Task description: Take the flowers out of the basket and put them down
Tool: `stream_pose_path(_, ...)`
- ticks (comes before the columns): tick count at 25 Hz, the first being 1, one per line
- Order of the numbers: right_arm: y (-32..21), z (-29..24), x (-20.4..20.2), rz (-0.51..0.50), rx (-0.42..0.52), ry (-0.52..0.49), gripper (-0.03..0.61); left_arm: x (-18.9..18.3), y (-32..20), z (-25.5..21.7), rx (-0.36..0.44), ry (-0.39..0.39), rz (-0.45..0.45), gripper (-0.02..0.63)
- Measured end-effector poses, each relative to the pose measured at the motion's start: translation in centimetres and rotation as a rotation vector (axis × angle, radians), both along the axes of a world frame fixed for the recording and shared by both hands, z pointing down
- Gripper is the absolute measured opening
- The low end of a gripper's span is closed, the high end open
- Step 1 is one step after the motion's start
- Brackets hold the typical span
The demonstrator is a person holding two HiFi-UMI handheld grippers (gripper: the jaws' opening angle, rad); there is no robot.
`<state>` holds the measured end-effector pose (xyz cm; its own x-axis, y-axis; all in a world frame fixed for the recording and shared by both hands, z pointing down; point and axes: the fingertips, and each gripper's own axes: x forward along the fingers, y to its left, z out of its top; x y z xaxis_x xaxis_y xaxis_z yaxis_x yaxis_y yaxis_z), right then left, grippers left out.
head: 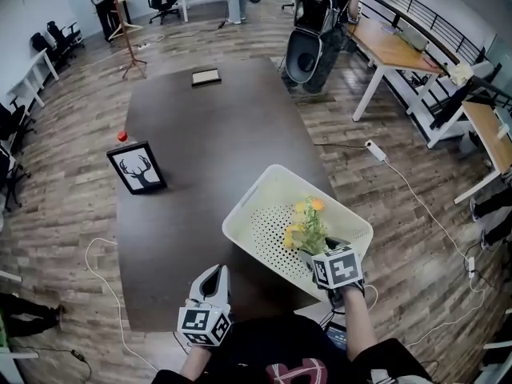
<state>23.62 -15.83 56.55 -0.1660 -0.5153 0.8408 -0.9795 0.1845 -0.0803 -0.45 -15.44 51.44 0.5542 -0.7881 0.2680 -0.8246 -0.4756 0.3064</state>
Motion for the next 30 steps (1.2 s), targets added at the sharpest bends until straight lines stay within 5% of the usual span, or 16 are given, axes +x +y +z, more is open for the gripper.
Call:
stream_pose_path(16, 0.0, 5.4, 0.2, -0.002, -0.256, 0.024, 0.337, -2.9, -0.4, 2.0, -0.019, -0.080, -0.045, 0.008)
stream_pose_path(21, 0.1, 6.3, 1.5, 0.034, -0.297, 0.124, 0.246, -3.2, 0.1, 2.9, -0.024, -0.133, -0.017, 0.008)
stream_pose_path(30, 0.5, 6.8, 1.9, 0.048, -0.335, 0.134, 0.161, -3.8, 0.6, 2.9, -0.023, -0.117, -0.023, 0.008)
